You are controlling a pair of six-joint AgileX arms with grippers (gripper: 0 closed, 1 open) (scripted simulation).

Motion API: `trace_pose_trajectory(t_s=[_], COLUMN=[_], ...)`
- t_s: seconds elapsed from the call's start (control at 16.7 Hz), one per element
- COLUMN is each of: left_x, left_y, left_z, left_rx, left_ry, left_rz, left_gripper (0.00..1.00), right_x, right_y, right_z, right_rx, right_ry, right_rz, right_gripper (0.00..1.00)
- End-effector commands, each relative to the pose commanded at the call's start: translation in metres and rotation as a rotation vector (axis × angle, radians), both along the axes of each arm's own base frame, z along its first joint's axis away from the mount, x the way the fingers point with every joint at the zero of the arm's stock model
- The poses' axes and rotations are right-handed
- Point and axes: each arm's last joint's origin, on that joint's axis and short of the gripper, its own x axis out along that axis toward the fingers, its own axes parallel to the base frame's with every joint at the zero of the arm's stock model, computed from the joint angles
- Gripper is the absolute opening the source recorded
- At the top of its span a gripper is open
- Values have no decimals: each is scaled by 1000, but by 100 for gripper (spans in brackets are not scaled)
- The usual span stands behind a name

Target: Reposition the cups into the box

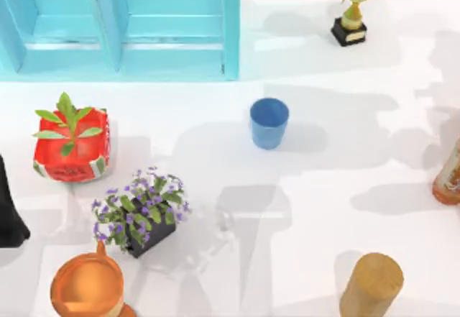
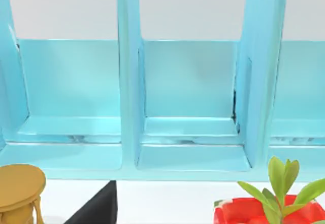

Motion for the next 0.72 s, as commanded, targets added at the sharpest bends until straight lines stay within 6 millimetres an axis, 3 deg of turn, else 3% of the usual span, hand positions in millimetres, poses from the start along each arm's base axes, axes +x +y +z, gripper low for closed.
trace_pose_trajectory(t_s=[0.3,0.72], left_x=[0,0], left_y=[0,0], left_z=[0,0], left_rx=[0,0], left_ry=[0,0], left_rz=[0,0], left_gripper=[100,100], right_x=[-43,-106], right_y=[-40,-77], right_z=[18,33], right_rx=[2,2], right_ry=[2,0], right_rz=[0,-3], right_gripper=[0,0])
